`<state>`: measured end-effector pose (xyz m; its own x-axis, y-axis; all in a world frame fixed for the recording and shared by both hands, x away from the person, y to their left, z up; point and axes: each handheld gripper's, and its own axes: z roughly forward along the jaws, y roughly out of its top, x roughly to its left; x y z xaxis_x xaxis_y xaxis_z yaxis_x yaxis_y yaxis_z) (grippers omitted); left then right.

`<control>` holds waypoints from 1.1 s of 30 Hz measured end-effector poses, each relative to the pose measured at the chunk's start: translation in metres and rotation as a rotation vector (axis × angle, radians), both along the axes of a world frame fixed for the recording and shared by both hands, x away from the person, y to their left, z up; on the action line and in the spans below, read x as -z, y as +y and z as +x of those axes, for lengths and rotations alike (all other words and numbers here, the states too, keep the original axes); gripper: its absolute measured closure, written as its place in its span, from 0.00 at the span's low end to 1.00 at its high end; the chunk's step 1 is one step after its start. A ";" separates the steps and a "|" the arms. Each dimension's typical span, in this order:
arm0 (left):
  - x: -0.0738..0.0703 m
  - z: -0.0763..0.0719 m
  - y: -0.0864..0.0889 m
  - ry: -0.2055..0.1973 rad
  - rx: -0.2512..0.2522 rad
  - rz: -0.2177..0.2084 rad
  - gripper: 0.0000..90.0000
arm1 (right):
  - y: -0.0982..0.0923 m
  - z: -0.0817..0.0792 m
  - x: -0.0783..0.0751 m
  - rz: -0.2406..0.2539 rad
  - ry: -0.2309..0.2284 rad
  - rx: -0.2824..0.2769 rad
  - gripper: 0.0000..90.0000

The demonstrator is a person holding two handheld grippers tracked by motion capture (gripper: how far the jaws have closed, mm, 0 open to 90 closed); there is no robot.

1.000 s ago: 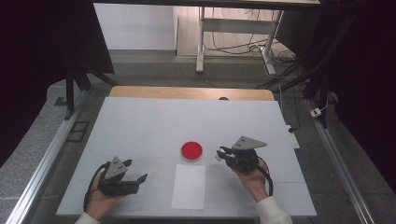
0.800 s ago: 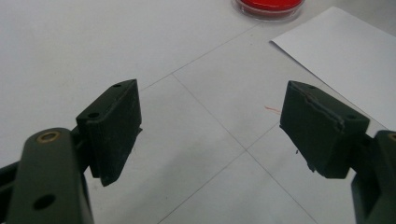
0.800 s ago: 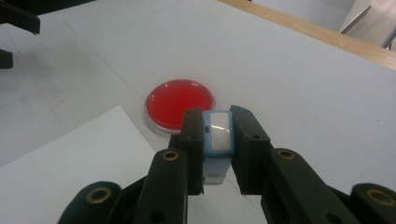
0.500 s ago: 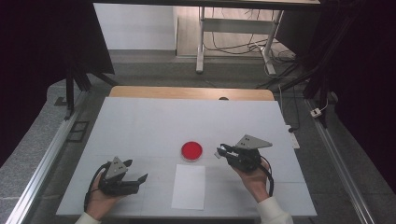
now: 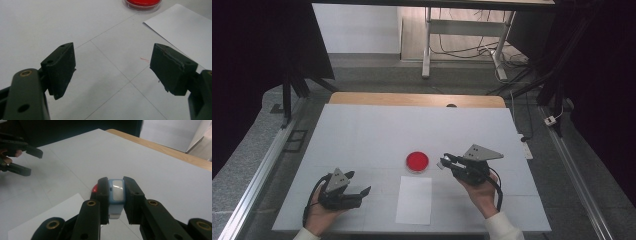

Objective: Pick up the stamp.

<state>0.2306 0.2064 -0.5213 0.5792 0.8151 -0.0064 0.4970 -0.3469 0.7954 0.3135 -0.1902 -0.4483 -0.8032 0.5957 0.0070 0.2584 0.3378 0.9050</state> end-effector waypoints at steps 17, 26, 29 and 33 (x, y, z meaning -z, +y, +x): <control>0.000 0.000 -0.003 -0.003 0.007 0.001 0.23 | 0.020 -0.005 0.000 0.033 0.012 -0.042 0.83; 0.000 0.000 -0.005 -0.005 0.009 0.000 0.23 | 0.031 -0.007 0.004 0.030 0.019 -0.060 0.83; 0.000 0.000 -0.006 -0.006 0.011 0.000 0.23 | 0.035 -0.008 0.006 0.023 0.023 -0.068 0.83; 0.000 0.000 -0.007 -0.006 0.015 0.003 0.23 | 0.040 -0.010 0.008 0.023 0.027 -0.077 0.83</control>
<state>0.2303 0.1994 -0.5213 0.5912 0.8065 -0.0006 0.4868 -0.3563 0.7975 0.3040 -0.1499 -0.4563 -0.8457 0.5320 0.0425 0.2570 0.3363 0.9060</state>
